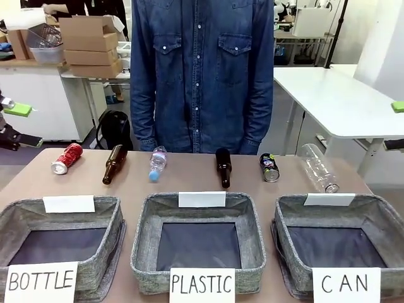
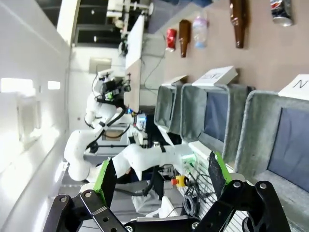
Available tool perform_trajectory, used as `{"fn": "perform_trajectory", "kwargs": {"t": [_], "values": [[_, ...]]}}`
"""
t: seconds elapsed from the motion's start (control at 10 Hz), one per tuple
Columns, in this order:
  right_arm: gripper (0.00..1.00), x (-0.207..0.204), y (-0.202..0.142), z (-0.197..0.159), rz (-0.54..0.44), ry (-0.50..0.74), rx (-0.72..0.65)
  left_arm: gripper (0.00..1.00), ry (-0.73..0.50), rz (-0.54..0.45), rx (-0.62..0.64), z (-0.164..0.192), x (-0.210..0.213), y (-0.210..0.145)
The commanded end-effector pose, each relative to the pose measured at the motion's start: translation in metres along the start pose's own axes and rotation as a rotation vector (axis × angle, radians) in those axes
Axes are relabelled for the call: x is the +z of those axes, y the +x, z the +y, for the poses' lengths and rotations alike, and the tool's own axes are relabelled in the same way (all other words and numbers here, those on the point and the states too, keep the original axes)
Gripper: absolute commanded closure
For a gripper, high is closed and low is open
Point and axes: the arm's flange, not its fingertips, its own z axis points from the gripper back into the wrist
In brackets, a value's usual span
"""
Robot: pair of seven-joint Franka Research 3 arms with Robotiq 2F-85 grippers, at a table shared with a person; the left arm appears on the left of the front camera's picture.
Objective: Sort the can waste into the basket.
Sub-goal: Pick up the can waste from the table and place it in the right Fabric basket.
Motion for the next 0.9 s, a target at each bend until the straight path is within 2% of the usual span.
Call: {"fn": "perform_trajectory", "kwargs": {"t": [0.0, 0.1, 0.2, 0.3, 0.5, 0.6, 0.7, 0.8], "values": [[0.00, 0.002, 0.002, -0.005, -0.025, -0.014, -0.014, 0.00, -0.022, -0.006, -0.031, 0.001, 0.006, 0.002], [0.00, -0.018, 0.010, 0.010, 0.038, -0.249, 0.021, 0.00, -0.022, -0.006, -0.031, 0.001, 0.006, 0.002], [0.00, -0.037, 0.024, 0.021, 0.009, -0.400, 0.053, 0.00, -0.022, -0.006, -0.031, 0.001, 0.006, 0.002], [0.00, -0.059, 0.043, 0.027, 0.071, -0.455, 0.136, 0.00, -0.022, -0.006, -0.031, 0.001, 0.006, 0.002], [0.00, -0.102, 0.077, 0.023, 0.143, -0.492, 0.135, 0.00, -0.022, -0.006, -0.031, 0.001, 0.006, 0.002], [0.00, -0.109, 0.085, 0.020, 0.122, -0.486, 0.146, 0.00, -0.022, -0.006, -0.031, 0.001, 0.006, 0.002], [0.00, -0.122, 0.096, 0.013, 0.055, -0.555, 0.165, 0.00, -0.022, -0.006, -0.031, 0.001, 0.006, 0.002], [0.00, -0.146, 0.114, 0.000, 0.079, -0.597, 0.213, 0.00, -0.022, -0.006, -0.031, 0.001, 0.006, 0.002]]}}
